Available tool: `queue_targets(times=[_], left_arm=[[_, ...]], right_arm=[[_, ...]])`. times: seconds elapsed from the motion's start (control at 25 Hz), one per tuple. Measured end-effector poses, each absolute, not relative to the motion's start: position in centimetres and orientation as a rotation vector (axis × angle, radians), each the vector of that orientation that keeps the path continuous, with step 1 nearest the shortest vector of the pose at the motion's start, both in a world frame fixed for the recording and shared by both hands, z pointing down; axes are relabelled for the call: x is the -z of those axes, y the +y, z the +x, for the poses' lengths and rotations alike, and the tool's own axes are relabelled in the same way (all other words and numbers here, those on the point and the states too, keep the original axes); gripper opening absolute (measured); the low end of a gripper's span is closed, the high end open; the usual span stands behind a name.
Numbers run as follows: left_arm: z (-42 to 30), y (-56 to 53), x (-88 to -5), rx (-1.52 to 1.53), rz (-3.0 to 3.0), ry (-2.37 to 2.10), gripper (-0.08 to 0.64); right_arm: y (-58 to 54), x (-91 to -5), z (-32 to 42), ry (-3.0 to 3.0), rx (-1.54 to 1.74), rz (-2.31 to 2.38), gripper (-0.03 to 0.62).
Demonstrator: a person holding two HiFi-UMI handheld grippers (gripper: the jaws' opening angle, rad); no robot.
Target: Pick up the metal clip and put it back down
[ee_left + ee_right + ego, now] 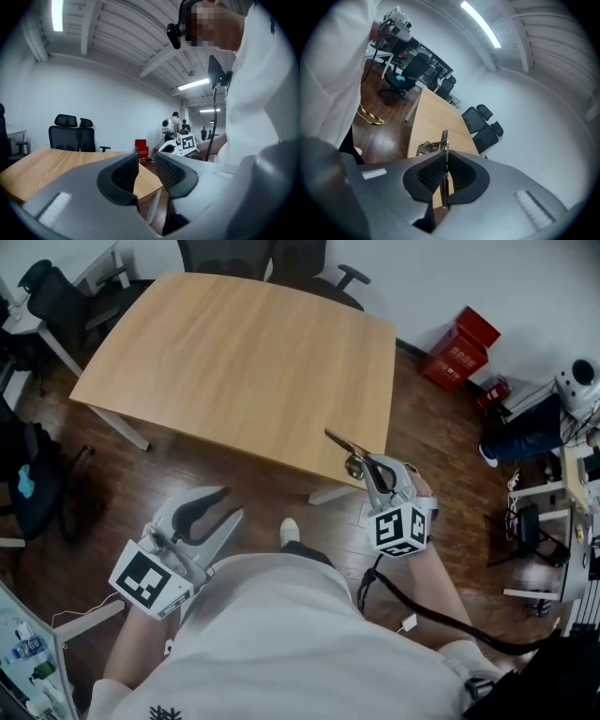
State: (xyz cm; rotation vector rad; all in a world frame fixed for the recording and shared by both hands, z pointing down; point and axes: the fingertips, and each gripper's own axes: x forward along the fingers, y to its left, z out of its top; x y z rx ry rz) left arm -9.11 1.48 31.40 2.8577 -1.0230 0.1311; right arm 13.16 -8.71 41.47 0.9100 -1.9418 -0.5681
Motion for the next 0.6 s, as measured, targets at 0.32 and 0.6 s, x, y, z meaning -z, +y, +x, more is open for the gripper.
queue_targets(times=[0.32, 0.6], left_arm=[[-7.1, -1.9, -31.4, -0.182, 2.771, -1.154, 0.107], [-5.7, -3.3, -31.4, -0.257, 2.685, -1.23, 0.107]], right_arm=[[-17.9, -48.3, 16.5, -1.911, 0.578, 0.831, 0.008], [-22.9, -54.4, 16.9, -1.912, 0.581, 0.755, 0.008]])
